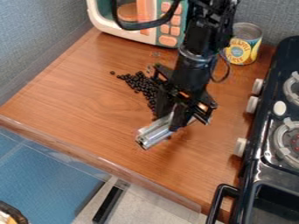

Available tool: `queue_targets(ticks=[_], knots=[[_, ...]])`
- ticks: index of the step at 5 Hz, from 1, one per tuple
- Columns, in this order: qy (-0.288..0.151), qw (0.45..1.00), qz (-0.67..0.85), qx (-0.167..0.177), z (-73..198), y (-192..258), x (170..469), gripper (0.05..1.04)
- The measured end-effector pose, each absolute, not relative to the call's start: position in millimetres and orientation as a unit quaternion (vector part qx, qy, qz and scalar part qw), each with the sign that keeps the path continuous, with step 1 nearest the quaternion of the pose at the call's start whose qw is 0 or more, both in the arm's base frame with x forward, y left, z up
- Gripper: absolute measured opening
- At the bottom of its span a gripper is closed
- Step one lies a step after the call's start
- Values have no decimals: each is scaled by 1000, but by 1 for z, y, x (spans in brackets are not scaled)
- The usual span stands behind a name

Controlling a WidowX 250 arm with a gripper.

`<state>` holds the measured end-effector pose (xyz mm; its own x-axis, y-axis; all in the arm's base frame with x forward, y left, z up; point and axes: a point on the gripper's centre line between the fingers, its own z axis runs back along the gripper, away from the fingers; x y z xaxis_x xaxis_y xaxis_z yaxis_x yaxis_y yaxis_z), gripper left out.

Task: Sweep into pile

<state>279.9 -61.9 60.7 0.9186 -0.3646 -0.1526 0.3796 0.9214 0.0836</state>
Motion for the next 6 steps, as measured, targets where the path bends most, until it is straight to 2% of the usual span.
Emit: queue_targets(ticks=[2,3,4,6], knots=[[41,975,-219,22,56,-65,281,339],[30,975,-219,18,45,-67,288,339],[30,975,-219,16,36,-68,290,339],[26,975,-222,-13,27,-76,292,339]])
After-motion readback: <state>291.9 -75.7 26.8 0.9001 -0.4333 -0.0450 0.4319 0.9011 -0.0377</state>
